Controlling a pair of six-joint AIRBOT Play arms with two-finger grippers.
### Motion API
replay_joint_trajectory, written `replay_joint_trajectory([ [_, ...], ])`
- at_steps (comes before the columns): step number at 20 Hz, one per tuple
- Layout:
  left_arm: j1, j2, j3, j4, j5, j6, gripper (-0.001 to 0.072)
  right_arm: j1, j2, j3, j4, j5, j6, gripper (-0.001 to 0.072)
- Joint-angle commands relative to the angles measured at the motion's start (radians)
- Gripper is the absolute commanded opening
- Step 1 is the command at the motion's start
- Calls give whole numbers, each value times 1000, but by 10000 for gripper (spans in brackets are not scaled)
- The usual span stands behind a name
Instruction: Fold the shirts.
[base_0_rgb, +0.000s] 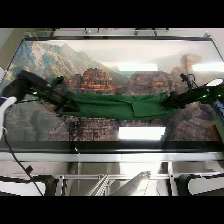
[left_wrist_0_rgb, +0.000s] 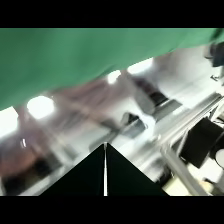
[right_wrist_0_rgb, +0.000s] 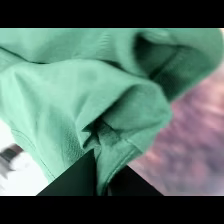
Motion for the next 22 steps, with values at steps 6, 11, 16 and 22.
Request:
replay_joint_trajectory([
  [6, -491, -298, 305, -57, -382, -29, 24, -106, 172, 2, -185, 15, 22, 20],
  [11, -603, -517, 544, -55, -376, -135, 25, -166, 216, 3, -172, 29, -14, 20],
  [16, -611, -585, 720, -55, -243, -138, 26, -167, 244, 8, -87, 103, -16, 20],
  [22, -445, -315, 761, 56, 77, -50, 25, -9, 352, 26, 455, 91, -16, 20],
])
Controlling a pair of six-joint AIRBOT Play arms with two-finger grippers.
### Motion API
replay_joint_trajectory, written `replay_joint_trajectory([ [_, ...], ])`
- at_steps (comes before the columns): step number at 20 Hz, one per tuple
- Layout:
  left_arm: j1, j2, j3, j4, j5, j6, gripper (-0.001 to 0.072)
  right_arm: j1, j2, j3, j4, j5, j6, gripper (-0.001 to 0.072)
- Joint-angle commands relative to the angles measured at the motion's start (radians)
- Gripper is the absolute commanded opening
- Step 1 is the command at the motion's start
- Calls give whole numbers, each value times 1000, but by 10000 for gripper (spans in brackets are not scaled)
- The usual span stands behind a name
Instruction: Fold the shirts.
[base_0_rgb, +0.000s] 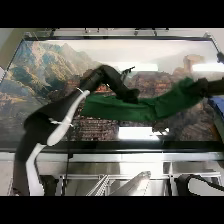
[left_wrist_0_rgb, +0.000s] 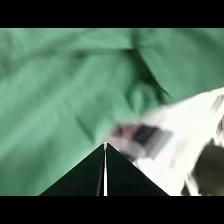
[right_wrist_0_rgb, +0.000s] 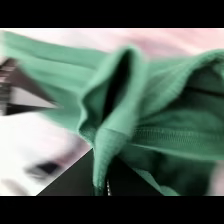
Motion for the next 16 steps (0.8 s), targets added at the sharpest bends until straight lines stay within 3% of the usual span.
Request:
replay_joint_trajectory([
  [1, 124, 192, -41, 129, 185, 29, 25, 175, 31, 4, 274, -80, 1, 20],
  [4, 265, 408, -228, 251, 199, 32, 26, 490, -37, 4, 273, -325, 2, 20],
  [8, 458, 682, -579, 283, 141, 61, 27, 845, -243, 6, 333, -658, -1, 20],
  [10, 544, 784, -753, 282, 93, 92, 26, 950, -385, 33, 414, -759, -67, 22],
  [11, 580, 821, -824, 281, 68, 92, 26, 986, -452, 55, 489, -792, -121, 75],
  [12, 613, 853, -888, 279, 40, 92, 25, 1002, -500, 76, 557, -794, -154, 389],
  [13, 639, 880, -937, 277, 18, 92, 25, 1005, -523, 91, 573, -781, -158, 423],
  [16, 710, 933, -1017, 275, -21, 94, 26, 946, -493, 93, 527, -706, -156, 423],
])
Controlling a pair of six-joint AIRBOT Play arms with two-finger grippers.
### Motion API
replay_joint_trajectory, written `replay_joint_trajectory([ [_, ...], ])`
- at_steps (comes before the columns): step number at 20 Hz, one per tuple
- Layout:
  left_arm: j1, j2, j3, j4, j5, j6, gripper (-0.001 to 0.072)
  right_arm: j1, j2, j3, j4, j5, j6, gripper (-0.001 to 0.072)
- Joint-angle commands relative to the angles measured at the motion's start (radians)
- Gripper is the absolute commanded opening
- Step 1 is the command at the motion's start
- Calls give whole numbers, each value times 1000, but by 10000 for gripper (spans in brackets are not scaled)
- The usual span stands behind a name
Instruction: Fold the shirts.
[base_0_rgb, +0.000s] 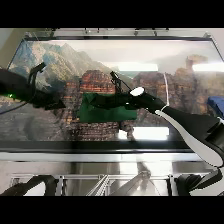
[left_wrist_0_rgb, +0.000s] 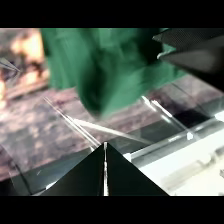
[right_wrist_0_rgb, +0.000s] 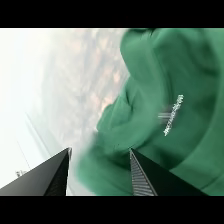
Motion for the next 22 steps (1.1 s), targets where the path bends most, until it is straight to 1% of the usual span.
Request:
replay_joint_trajectory([
  [1, 91, 80, -116, 3, -62, 13, 27, -45, 3, 15, -26, 58, -12, 422],
  [3, 113, 92, -108, 3, -62, 15, 26, -144, 76, 15, -173, 151, 84, 422],
  [5, 114, 92, -95, 3, -53, 16, 26, -278, 168, 14, -489, 235, 301, 422],
  [6, 114, 92, -96, 4, -53, 16, 26, -347, 209, 5, -674, 270, 432, 428],
  [7, 111, 92, -99, 4, -53, 16, 26, -409, 240, -14, -820, 304, 531, 550],
  [8, 104, 92, -105, 4, -53, 17, 27, -459, 255, -38, -895, 334, 577, 720],
  [9, 97, 92, -111, 5, -54, 17, 28, -503, 256, -71, -904, 356, 586, 715],
  [10, 91, 92, -116, 4, -54, 17, 177, -528, 253, -114, -880, 348, 582, 715],
  [11, 84, 92, -116, 7, -48, 17, 407, -538, 248, -166, -845, 317, 568, 715],
  [12, 79, 92, -114, 6, -47, 17, 576, -539, 236, -205, -793, 290, 532, 715],
  [13, 71, 92, -113, 6, -47, 17, 636, -538, 219, -233, -721, 273, 488, 714],
  [14, 69, 92, -113, 4, -47, 17, 636, -533, 194, -253, -624, 261, 425, 714],
  [15, 69, 92, -113, 3, -47, 17, 636, -526, 170, -259, -553, 257, 383, 714],
  [22, 70, 92, -113, 3, -24, 16, 636, -420, 17, -258, -75, 257, 132, 708],
])
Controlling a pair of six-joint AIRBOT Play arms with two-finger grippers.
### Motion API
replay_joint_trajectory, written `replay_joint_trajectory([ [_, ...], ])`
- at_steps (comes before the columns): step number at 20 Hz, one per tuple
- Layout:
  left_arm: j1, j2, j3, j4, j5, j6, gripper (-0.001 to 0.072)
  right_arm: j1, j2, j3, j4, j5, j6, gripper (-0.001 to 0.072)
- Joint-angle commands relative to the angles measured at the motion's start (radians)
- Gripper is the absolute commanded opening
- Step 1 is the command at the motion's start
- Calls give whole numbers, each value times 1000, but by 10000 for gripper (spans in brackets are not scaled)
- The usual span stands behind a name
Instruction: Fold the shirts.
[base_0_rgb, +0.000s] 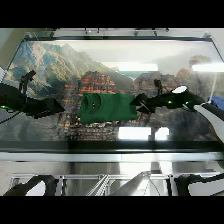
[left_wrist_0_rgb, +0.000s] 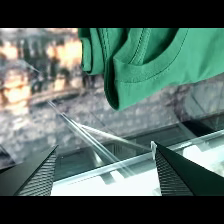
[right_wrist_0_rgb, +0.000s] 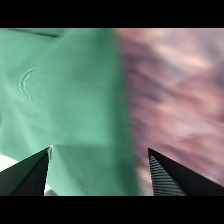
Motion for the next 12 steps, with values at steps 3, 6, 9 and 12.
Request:
replay_joint_trajectory([
  [3, -1, 1, 0, -1, 10, -1, 636, 84, -72, -6, 320, -9, -176, 286],
  [6, -1, 1, 0, -1, 11, -1, 635, 81, -46, -5, 432, 21, -260, 22],
  [9, -1, 1, 0, -1, 13, -1, 634, -26, 95, -4, 410, 21, -290, 21],
  [12, -1, 1, 0, -2, 13, -1, 368, -310, 362, -4, 175, 49, -148, 21],
])
